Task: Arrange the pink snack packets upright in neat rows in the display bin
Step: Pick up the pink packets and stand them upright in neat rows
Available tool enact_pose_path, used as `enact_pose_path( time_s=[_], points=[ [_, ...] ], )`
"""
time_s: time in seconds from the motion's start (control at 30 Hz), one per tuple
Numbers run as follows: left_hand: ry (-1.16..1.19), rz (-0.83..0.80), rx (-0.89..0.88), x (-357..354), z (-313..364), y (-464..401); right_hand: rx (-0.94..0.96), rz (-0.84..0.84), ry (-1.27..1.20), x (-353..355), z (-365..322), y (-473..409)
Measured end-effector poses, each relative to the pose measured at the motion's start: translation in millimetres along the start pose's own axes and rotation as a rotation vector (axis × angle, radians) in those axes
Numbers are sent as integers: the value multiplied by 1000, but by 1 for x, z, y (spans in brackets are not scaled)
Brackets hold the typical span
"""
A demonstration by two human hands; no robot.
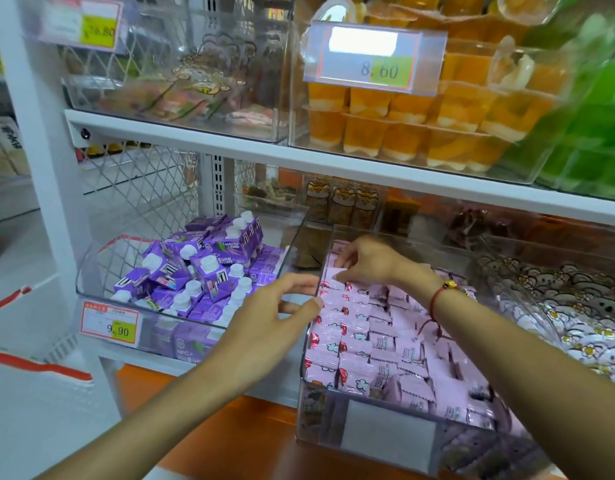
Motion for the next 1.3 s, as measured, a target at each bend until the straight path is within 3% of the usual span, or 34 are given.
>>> enact_pose_path(
  time_s=[0.13, 0.27, 0.4, 0.57, 0.67, 0.77, 0.87, 1.03, 1.1, 1.2, 1.3],
  points=[
    [-10, 6, -5, 0, 1, -1, -23, 68, 106, 1, 0, 0],
    [4, -6, -4, 0, 1, -1, -32, -15, 142, -5, -5, 1],
    [-4, -9, -31, -1, 1, 0, 102, 171, 32, 4, -12, 21],
    [-5, -13, -57, 0, 2, 0, 203, 388, -385, 17, -2, 53],
    [-35, 22, -52, 2, 1, 1, 196, 627, -631, 34, 3, 78],
    [-136, 167, -190, 13, 16, 9, 179, 785, -1098, 35, 16, 107],
    [-233, 219, -423, 14, 44, 21, 205, 599, -1486, 7, 12, 125],
    [-406, 228, -541, 5, 65, 27, 251, 224, -1686, -23, -21, 139],
    [-255, 235, -477, 14, 59, 23, 217, 191, -1638, -24, -24, 140],
    [255, 211, -186, 26, 26, 8, 64, 332, -1251, -11, -9, 143],
    [398, 200, 40, 24, 4, 6, 144, 499, -923, 13, -13, 152]
  ],
)
Point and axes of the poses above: each hand's wrist, its own y-axis away from the middle knuckle, its own x-axis out of the back of the hand, z = x × y, the point moved 9 cm from there along -y, towards the middle knuckle, and after that the axes turned 14 degrees about -z, right-handed, at the moved point
